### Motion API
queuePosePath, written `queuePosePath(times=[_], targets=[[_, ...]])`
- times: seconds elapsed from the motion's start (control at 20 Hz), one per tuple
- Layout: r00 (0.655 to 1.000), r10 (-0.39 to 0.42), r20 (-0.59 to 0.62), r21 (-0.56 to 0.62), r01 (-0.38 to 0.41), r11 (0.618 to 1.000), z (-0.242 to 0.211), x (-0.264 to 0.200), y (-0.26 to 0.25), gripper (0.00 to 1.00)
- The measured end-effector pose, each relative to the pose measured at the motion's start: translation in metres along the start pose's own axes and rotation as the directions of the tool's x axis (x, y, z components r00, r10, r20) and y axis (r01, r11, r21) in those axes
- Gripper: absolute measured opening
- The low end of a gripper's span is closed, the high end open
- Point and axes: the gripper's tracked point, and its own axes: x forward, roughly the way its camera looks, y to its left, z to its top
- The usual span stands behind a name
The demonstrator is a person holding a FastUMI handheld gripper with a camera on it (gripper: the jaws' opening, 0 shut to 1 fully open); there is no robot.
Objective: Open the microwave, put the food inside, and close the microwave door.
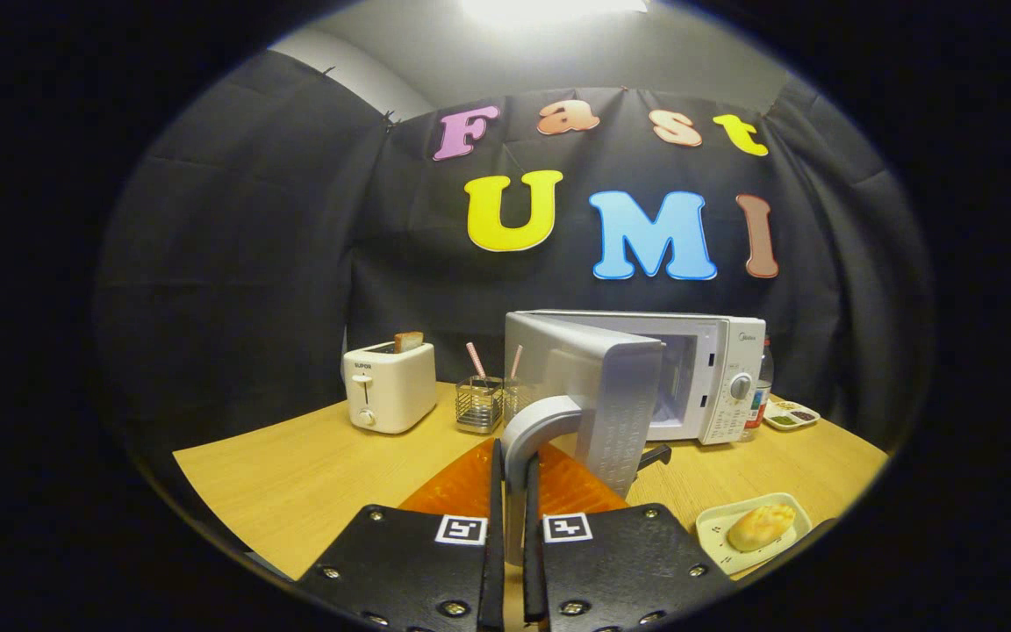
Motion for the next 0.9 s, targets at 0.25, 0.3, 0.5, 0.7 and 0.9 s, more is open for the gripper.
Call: queuePosePath(times=[0.25, 0.3, 0.5, 0.7, 0.9], targets=[[0.981, -0.186, 0.058, -0.027, 0.188, 0.982, 0.002, 0.006, 0.057, 0.10], [0.976, -0.208, 0.066, -0.027, 0.210, 0.977, 0.002, 0.008, 0.064, 0.10], [0.980, -0.200, 0.013, -0.068, 0.201, 0.977, -0.004, 0.010, 0.089, 0.38], [0.997, -0.051, -0.056, -0.109, 0.045, 0.993, -0.007, -0.009, 0.112, 0.80], [0.989, 0.147, -0.007, -0.139, -0.146, 0.979, 0.018, -0.046, 0.122, 0.92]])
